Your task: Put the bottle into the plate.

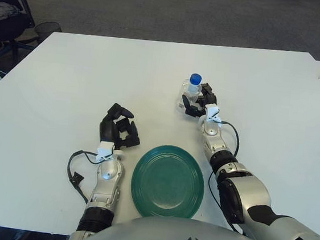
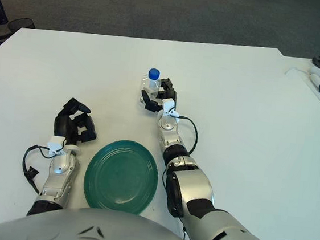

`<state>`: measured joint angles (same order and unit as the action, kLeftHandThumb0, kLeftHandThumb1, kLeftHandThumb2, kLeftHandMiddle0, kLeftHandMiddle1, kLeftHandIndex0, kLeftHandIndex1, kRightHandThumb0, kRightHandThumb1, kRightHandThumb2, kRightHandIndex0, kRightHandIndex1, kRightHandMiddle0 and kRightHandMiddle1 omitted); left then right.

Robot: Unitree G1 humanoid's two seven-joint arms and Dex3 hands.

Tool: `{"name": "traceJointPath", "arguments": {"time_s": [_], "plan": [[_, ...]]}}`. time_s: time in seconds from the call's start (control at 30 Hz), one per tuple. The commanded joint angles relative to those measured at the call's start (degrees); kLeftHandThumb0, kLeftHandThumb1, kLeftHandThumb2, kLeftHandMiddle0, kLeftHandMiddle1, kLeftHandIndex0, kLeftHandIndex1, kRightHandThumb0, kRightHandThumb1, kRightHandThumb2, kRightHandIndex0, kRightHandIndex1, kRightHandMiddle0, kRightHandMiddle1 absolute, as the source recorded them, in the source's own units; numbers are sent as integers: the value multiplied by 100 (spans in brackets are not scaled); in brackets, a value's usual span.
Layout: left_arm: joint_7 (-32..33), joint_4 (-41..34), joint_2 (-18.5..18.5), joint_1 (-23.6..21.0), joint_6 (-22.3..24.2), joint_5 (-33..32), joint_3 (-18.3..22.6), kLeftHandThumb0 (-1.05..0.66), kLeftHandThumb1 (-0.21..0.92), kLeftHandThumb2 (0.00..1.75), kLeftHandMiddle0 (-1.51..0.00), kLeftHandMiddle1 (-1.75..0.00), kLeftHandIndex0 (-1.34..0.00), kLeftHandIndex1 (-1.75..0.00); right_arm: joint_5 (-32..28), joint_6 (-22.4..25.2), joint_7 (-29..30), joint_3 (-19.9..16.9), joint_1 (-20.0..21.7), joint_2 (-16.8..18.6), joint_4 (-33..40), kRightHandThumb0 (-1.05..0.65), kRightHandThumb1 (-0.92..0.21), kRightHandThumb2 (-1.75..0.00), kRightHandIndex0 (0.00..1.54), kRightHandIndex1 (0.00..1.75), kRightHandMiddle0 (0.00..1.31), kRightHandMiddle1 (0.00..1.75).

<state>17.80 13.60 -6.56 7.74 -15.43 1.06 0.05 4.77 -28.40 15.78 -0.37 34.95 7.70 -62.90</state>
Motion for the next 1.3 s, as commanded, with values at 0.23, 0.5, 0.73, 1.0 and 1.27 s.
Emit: {"name": "traceJointPath", "arguments": {"time_s": [0.23,0.5,0.73,1.0,1.27], "plan": [[68,228,-177,72,204,30,28,-59,6,163,-136,-175,-83,-175,-216,126,-192,-180,-131,137,-130,-6,-23,-142,130,175,107,175],[63,310,-151,25,129,62,35,-59,6,163,-136,-175,-83,-175,-237,129,-301,-219,-160,123,-127,-6,-23,-142,131,175,107,175],[56,366,-143,-24,122,62,52,-59,6,163,-136,-175,-82,-175,-197,175,-391,-214,-155,62,-168,-6,-22,-142,130,175,107,175],[80,333,-156,-47,213,80,55,-58,7,162,-136,-175,-82,-175,-187,173,-444,-217,-153,29,-142,-6,-22,-142,130,175,107,175],[67,270,-143,-26,266,132,39,-58,7,162,-136,-175,-82,-175,-377,436,-873,-216,-470,-133,1426,-6,-22,-143,129,175,107,175]]}}
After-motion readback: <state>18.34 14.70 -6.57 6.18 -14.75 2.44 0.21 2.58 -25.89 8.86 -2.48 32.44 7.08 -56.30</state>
